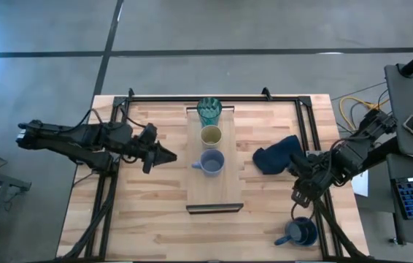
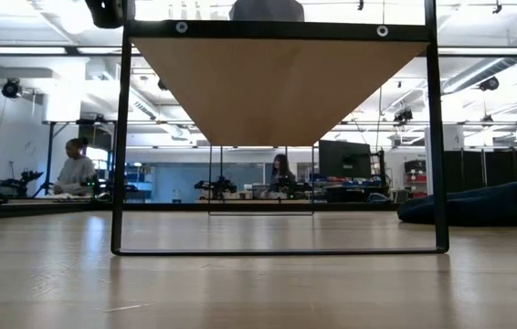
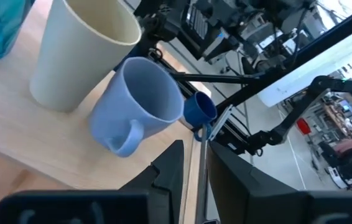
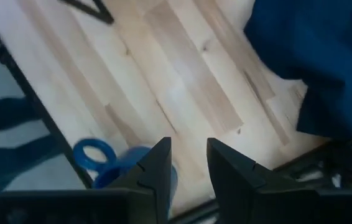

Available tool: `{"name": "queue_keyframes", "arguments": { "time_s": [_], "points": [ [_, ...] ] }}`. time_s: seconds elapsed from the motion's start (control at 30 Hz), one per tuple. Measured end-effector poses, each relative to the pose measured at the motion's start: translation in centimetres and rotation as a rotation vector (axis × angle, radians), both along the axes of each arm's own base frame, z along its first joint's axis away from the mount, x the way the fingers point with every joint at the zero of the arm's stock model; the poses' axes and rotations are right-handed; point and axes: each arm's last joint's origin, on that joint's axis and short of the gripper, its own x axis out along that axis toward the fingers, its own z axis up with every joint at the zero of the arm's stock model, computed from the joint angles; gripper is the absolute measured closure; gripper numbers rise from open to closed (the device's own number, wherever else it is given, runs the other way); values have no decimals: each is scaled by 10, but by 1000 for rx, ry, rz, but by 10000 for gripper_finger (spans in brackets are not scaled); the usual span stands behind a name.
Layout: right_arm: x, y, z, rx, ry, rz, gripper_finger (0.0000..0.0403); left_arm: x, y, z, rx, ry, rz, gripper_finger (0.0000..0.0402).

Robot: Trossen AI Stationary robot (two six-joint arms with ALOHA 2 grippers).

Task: Stack small to large cups/mugs on shelf
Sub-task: Put the dark blue mug on the shelf

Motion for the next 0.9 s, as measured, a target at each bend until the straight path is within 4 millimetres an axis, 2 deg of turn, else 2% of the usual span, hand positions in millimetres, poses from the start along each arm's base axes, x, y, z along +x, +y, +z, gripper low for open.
{"name": "queue_keyframes", "arguments": {
  "time_s": [0.2,0.4,0.63,0.9],
  "points": [
    [-17,-11,0,-43,143,20,308,8,-1,-8,-70,48,21,345],
    [-29,-6,-5,21,214,36,305,18,-3,-13,-70,72,20,345],
    [-45,13,-25,63,339,5,305,24,-6,-17,-97,89,-69,345],
    [-49,41,-49,203,288,-39,305,18,-8,-14,-124,79,-155,345]
  ]
}}
